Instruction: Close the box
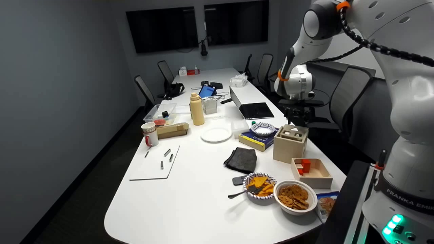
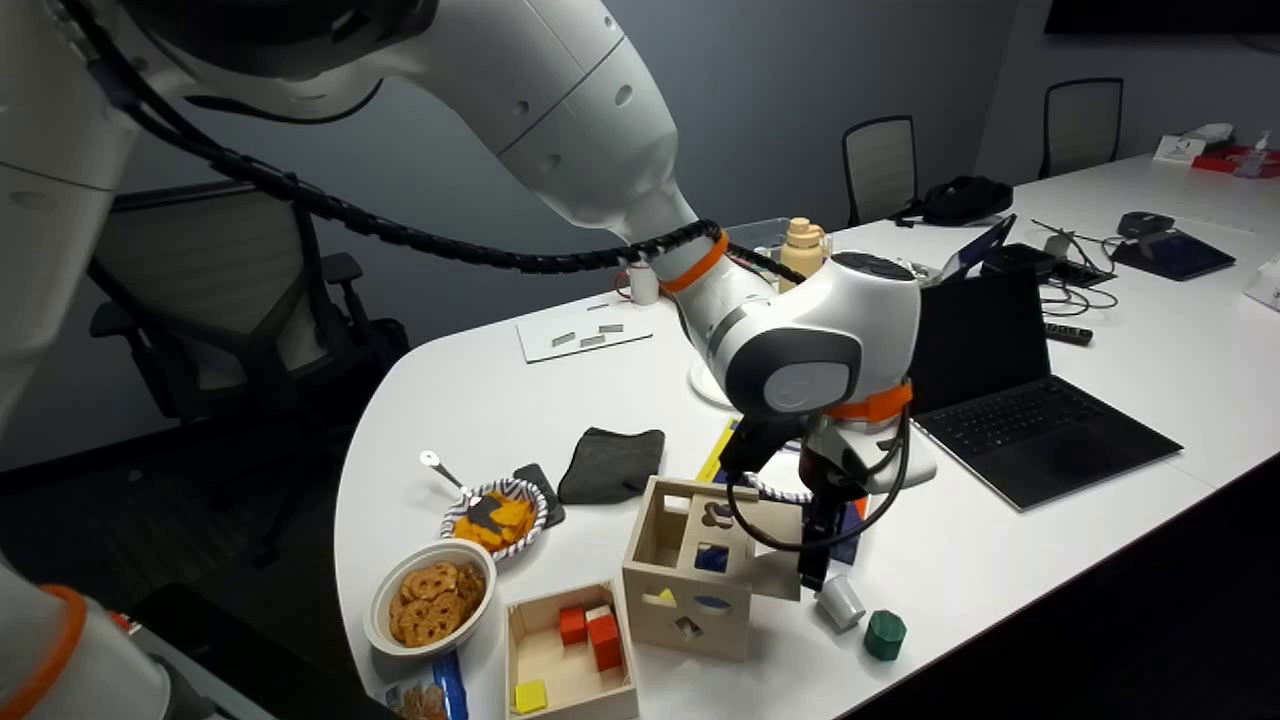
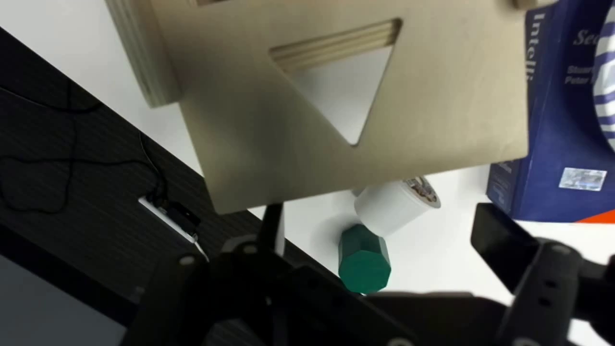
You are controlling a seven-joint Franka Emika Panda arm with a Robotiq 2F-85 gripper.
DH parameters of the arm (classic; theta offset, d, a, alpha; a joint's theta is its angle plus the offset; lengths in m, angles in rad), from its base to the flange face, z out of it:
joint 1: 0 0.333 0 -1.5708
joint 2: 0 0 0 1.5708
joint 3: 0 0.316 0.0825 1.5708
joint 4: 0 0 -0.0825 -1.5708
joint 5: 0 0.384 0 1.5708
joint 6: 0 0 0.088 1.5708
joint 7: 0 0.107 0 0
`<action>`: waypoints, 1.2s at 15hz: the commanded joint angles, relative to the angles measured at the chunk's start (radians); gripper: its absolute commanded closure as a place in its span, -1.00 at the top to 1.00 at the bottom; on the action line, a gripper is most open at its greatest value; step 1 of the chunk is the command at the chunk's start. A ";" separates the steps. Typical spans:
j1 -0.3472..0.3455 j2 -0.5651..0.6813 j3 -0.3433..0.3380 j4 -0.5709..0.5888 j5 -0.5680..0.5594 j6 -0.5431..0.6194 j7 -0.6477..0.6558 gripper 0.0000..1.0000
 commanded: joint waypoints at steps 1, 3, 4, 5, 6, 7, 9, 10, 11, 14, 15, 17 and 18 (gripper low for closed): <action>-0.020 0.003 0.016 0.037 -0.003 -0.076 0.034 1.00; -0.032 0.001 0.029 0.040 0.004 -0.097 0.021 1.00; -0.035 0.003 0.033 0.044 0.005 -0.110 0.019 1.00; -0.040 0.005 0.039 0.048 0.008 -0.122 0.014 1.00; -0.044 0.006 0.043 0.051 0.009 -0.133 0.011 1.00; -0.047 0.006 0.047 0.053 0.010 -0.143 0.010 1.00; -0.055 0.004 0.058 0.056 0.013 -0.161 0.000 1.00; -0.053 0.004 0.058 0.057 0.011 -0.169 0.006 1.00; -0.055 0.004 0.062 0.058 0.012 -0.175 0.003 1.00; -0.056 0.008 0.072 0.064 0.013 -0.193 -0.001 1.00; -0.055 0.008 0.074 0.065 0.012 -0.200 0.000 1.00; -0.050 0.010 0.074 0.068 0.007 -0.214 0.007 1.00; -0.049 0.009 0.076 0.069 0.007 -0.220 0.006 1.00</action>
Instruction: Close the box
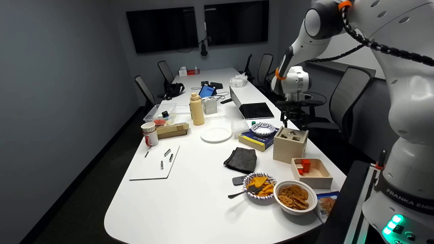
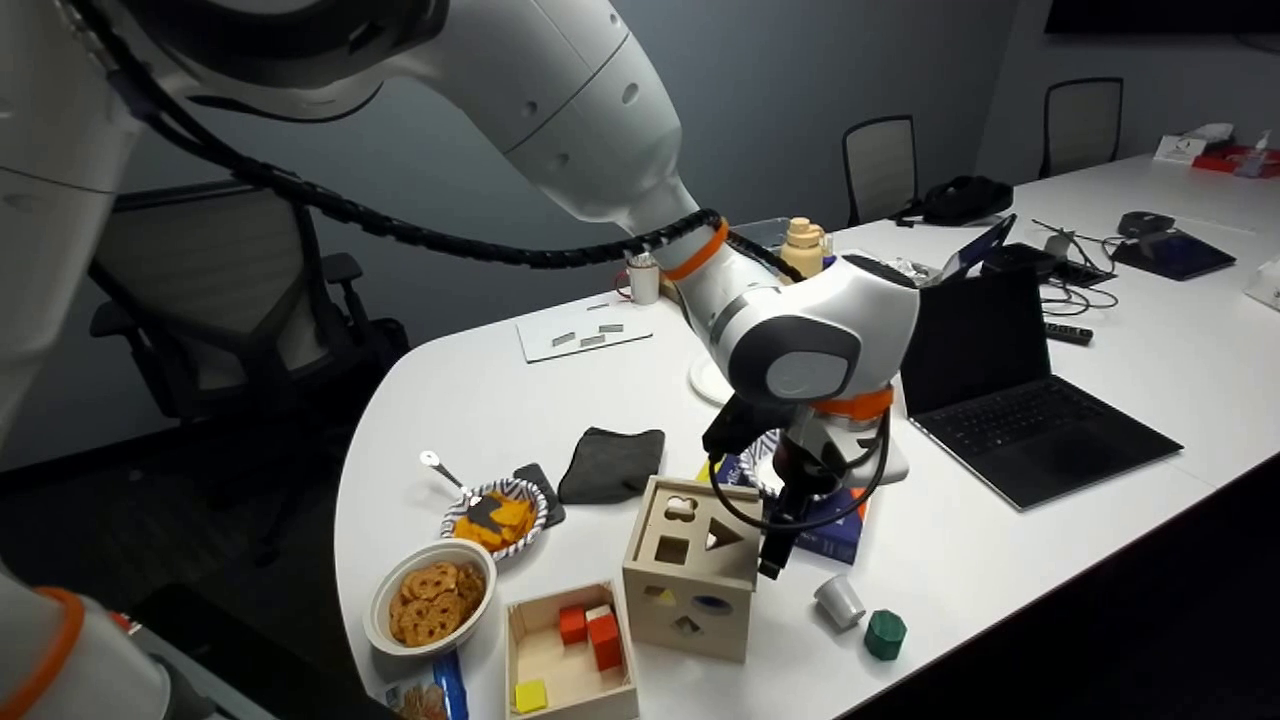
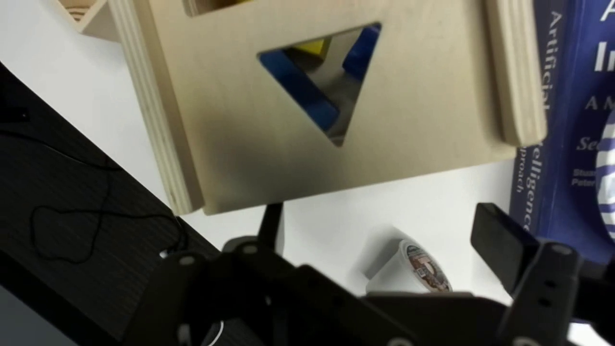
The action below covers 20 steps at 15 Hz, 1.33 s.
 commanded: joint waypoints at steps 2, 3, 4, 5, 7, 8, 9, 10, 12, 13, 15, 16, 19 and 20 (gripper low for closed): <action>-0.012 0.009 0.014 0.035 0.005 -0.052 -0.004 1.00; -0.013 0.008 0.016 0.037 0.005 -0.062 -0.006 1.00; -0.015 0.008 0.020 0.039 0.007 -0.072 -0.011 1.00; -0.017 0.009 0.021 0.043 0.007 -0.081 -0.014 1.00; -0.023 0.010 0.028 0.049 0.013 -0.097 -0.028 1.00; -0.029 0.010 0.032 0.053 0.017 -0.109 -0.040 1.00; -0.034 0.009 0.035 0.055 0.021 -0.118 -0.051 1.00; -0.044 0.003 0.043 0.054 0.030 -0.127 -0.076 1.00; -0.059 -0.018 0.046 0.044 0.041 -0.137 -0.116 1.00; -0.063 -0.040 0.042 0.031 0.043 -0.142 -0.136 1.00; -0.066 -0.085 0.035 0.000 0.044 -0.133 -0.180 1.00; -0.065 -0.107 0.032 -0.015 0.042 -0.126 -0.199 1.00; -0.061 -0.170 0.024 -0.049 0.039 -0.122 -0.232 1.00; -0.060 -0.188 0.027 -0.059 0.041 -0.120 -0.245 1.00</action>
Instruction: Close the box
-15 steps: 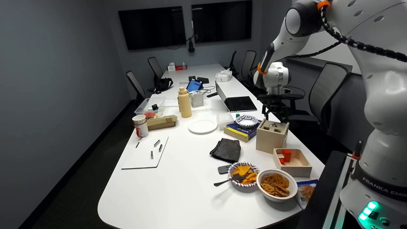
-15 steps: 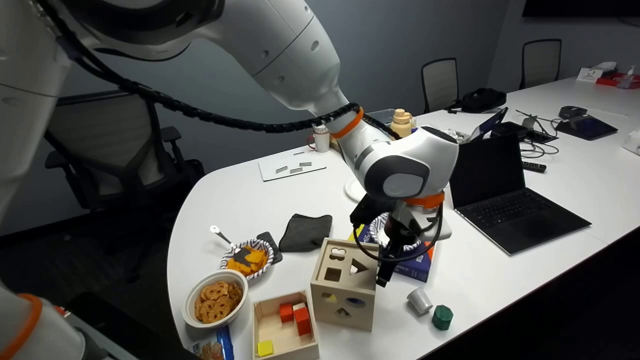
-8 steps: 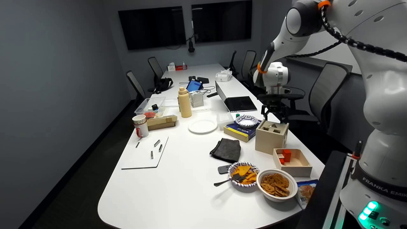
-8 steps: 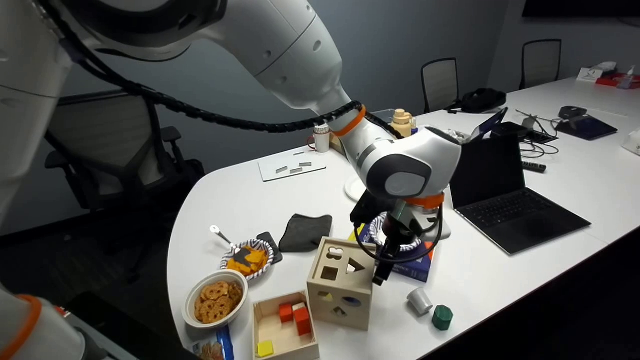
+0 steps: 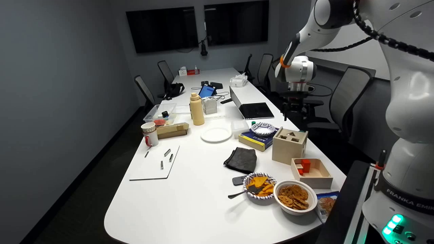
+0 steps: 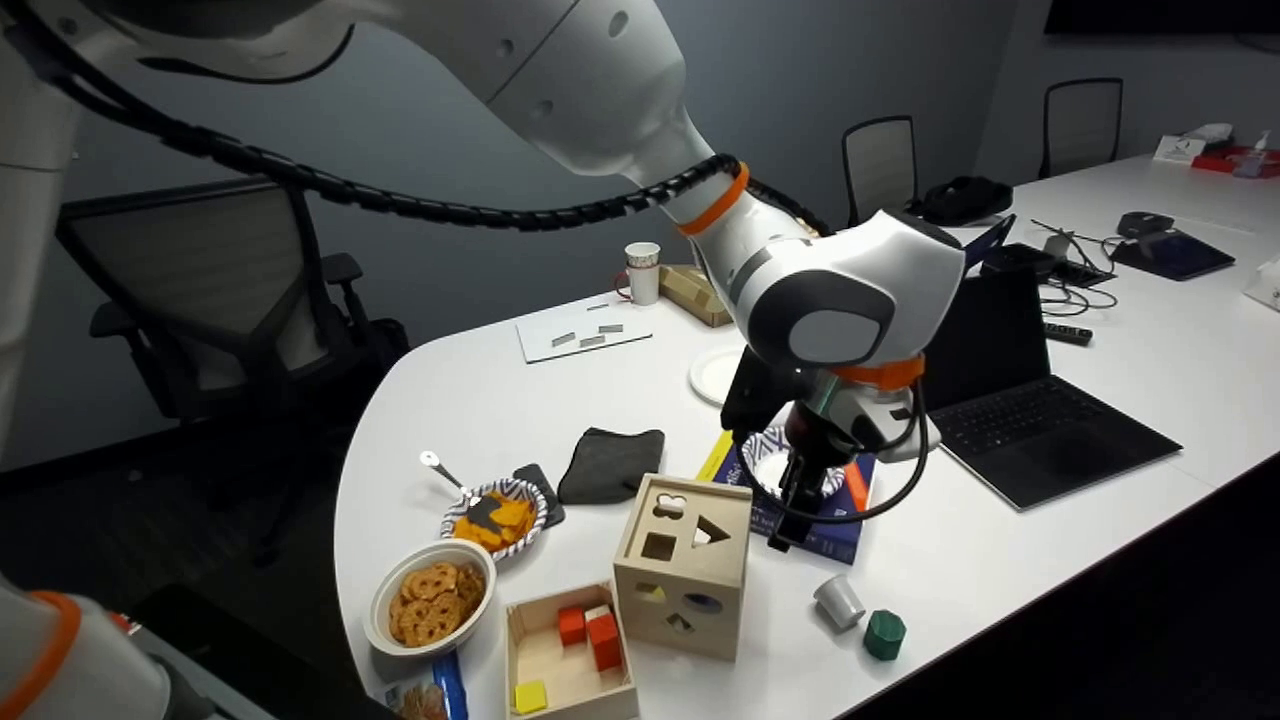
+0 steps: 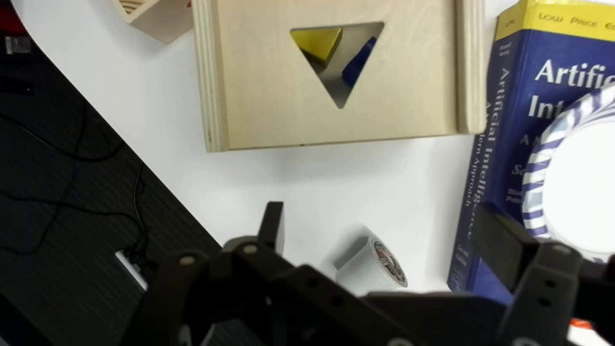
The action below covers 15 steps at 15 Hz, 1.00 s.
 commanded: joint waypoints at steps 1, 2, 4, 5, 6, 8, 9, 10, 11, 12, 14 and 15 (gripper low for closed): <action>0.002 -0.111 0.008 -0.081 0.020 -0.005 -0.066 1.00; 0.008 -0.127 0.009 -0.094 0.018 0.000 -0.071 1.00; 0.025 -0.159 0.014 -0.131 0.014 0.021 -0.077 1.00; 0.032 -0.171 0.016 -0.146 0.013 0.028 -0.077 1.00; 0.044 -0.187 0.015 -0.168 0.008 0.038 -0.066 1.00; 0.068 -0.213 0.011 -0.206 0.000 0.063 -0.047 1.00; 0.079 -0.228 0.008 -0.226 -0.004 0.075 -0.036 1.00; 0.087 -0.239 0.007 -0.243 -0.005 0.090 -0.031 1.00; 0.097 -0.252 0.004 -0.263 -0.010 0.107 -0.020 1.00; 0.106 -0.265 0.002 -0.281 -0.015 0.122 -0.009 1.00; 0.115 -0.281 0.001 -0.306 -0.020 0.147 0.002 1.00; 0.121 -0.290 -0.001 -0.317 -0.025 0.153 0.016 1.00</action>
